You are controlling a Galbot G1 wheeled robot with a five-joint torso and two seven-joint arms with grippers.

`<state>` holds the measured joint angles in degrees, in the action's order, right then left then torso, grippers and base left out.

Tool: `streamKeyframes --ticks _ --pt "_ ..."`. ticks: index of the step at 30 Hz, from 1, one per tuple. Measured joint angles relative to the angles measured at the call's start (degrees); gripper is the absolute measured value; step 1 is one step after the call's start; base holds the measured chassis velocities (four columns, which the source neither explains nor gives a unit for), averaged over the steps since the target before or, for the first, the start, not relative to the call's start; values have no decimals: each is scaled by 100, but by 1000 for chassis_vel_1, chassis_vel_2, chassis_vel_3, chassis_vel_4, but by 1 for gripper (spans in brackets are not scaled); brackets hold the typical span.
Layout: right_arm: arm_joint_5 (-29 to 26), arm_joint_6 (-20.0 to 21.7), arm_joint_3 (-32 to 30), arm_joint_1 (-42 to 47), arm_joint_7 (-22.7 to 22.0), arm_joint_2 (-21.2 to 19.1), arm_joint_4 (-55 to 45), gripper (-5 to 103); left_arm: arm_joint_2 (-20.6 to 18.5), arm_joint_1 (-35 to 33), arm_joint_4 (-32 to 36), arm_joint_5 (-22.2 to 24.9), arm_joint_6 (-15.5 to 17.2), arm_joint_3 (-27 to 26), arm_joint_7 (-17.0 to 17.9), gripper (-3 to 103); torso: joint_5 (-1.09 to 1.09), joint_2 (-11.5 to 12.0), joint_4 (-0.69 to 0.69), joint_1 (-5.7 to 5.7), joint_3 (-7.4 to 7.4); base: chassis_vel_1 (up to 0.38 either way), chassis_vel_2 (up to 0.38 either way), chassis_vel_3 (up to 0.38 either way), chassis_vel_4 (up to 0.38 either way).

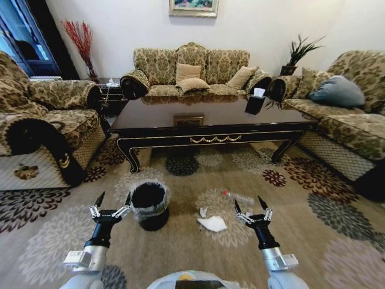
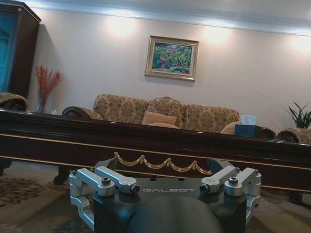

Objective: Move to the front of the table and pick up the trash from the floor, then place it into the trash bin.

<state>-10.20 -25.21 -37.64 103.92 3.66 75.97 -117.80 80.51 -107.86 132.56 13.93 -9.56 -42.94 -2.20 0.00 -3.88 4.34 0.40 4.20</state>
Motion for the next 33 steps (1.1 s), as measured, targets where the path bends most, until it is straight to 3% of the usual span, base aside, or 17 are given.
streamKeyframes --ticks 10,15,18,19,21,22,23,24,27,29,30,31,33 --pt "23 -178 -1 4 -93 57 20 100 11 124 -117 204 106 102 56 100 0 0 -1 0 0 -98 105 96 -99" --pt "101 -192 12 -1 -137 88 99 100 -126 390 -6 408 744 154 416 100 1 -1 -1 -1 -1 0 0 0 0" --pt "163 -292 46 -36 -184 185 270 100 -403 935 -13 906 1571 161 998 100 0 -1 1 -1 -1 0 0 0 0" --pt "163 -292 46 -36 -184 185 270 100 -403 935 -13 906 1571 161 998 100 0 -1 1 -1 -1 0 0 0 0" --pt "170 -363 76 -38 -198 279 357 100 -556 1151 -47 1273 1905 200 1358 100 0 -1 0 0 0 0 0 0 0" --pt "176 -445 104 -41 -199 385 443 100 -716 1438 -115 1733 2387 256 1893 100 -1 -1 0 -1 0 0 0 0 0" --pt "181 -481 118 -44 -199 460 497 100 -788 1617 -165 2038 2862 253 2168 100 -1 -1 -1 -1 0 0 0 0 0" --pt "181 -481 118 -44 -199 460 497 100 -788 1617 -165 2038 2862 253 2168 100 -1 -1 -1 -1 0 0 0 0 0" --pt "151 -516 150 -84 -203 655 673 100 -1019 1974 -358 2969 4350 75 2553 100 -2 -1 0 -1 0 0 0 0 0" --pt "76 -516 146 -116 -206 730 768 100 -1156 2067 -368 3216 4937 -44 2600 100 -1 -1 -1 0 0 0 0 0 0" --pt "76 -516 146 -116 -206 730 768 100 -1156 2067 -368 3216 4937 -44 2600 100 -1 -1 -1 0 0 0 0 0 0" --pt "21 -517 132 -125 -198 761 808 100 -1239 2099 -360 3282 5136 -123 2581 100 -1 -1 -2 0 0 0 0 0 0" --pt "-114 -504 63 -115 -108 805 838 100 -1433 2124 -348 3459 5270 -218 2334 100 1 -1 -2 -1 0 0 0 0 0"
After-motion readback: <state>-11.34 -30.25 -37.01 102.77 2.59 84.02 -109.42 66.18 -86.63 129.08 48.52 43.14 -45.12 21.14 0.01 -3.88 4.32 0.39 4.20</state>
